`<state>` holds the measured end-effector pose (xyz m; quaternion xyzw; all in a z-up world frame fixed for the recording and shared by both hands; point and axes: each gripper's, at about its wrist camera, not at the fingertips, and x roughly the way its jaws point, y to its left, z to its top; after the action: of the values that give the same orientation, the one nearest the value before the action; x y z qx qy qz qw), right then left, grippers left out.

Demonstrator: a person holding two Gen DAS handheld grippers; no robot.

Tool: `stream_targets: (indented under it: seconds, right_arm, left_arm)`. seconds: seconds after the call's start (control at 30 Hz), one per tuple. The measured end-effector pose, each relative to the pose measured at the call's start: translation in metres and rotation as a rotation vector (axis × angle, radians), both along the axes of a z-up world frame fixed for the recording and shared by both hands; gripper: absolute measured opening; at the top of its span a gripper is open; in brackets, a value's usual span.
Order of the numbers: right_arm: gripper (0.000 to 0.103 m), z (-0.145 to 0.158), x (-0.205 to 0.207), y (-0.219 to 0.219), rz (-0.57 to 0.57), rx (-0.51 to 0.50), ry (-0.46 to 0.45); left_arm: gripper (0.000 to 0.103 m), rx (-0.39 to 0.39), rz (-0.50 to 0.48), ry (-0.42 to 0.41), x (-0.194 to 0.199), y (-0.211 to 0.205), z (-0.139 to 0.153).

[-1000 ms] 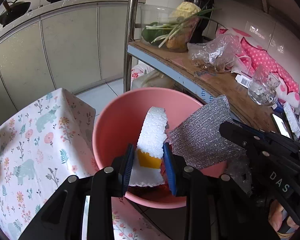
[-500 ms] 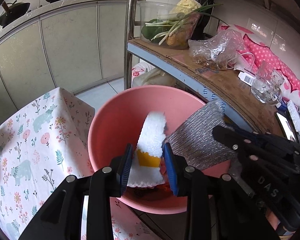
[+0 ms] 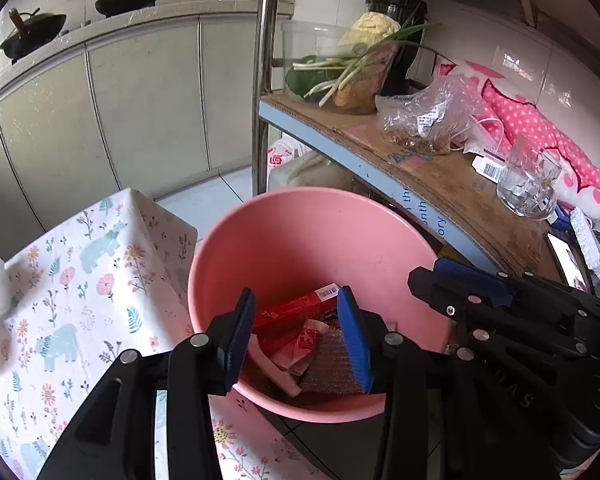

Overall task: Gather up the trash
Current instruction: 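Open both grippers to drop the sponge and mesh pad into the bucket, then move both grippers back to the clear and white plastic bags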

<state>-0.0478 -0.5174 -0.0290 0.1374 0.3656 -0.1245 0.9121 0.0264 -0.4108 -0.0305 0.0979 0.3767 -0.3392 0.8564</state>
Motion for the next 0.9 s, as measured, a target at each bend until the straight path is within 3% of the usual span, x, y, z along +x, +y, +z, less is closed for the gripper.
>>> stream_targets:
  seconds: [0.4, 0.9]
  right_arm:
    - [0.023, 0.018, -0.016, 0.021, 0.015, -0.011, -0.033]
    - [0.024, 0.046, -0.023, 0.078, 0.096, -0.042, -0.075]
  left_arm:
    - [0.043, -0.007, 0.023, -0.043, -0.019, 0.023, 0.022]
    - [0.043, -0.056, 0.112, -0.097, -0.041, 0.086, 0.056]
